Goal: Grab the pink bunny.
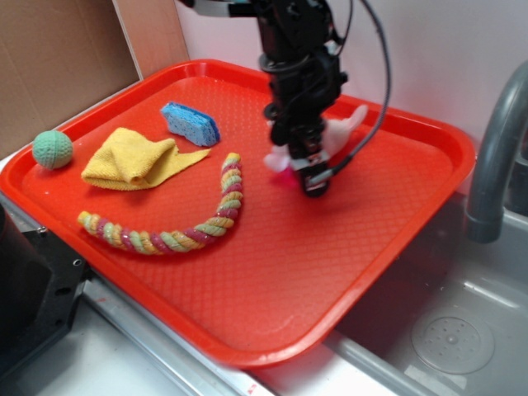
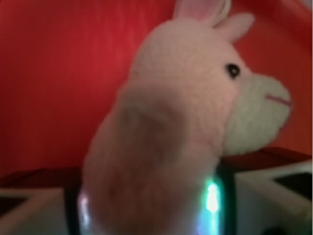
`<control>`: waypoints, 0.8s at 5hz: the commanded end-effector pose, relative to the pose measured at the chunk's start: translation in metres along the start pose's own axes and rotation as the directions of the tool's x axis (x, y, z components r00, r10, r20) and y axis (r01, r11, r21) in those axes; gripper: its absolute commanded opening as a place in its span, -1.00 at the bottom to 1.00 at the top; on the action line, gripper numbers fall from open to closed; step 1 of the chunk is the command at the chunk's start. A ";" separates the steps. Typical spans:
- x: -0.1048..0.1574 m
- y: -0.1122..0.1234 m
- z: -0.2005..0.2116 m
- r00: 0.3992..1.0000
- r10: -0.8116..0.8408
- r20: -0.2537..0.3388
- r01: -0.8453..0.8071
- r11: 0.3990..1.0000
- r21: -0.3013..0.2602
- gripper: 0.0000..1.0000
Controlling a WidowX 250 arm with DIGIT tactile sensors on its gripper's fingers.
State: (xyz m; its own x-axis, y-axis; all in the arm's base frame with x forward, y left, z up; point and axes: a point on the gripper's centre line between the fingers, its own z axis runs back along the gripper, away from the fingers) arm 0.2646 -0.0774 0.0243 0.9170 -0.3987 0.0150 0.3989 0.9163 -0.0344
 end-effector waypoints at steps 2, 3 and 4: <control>-0.078 0.045 0.154 0.955 0.292 0.052 -0.294 0.955 0.040 -1.00; -0.111 0.037 0.177 0.873 0.477 0.099 -0.484 0.873 0.061 -1.00; -0.127 0.023 0.187 0.819 0.556 0.144 -0.572 0.812 0.116 -1.00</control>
State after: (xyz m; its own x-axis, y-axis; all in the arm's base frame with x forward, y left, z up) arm 0.1660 0.0214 0.2009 0.9739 0.2005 0.1063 -0.2092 0.9747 0.0781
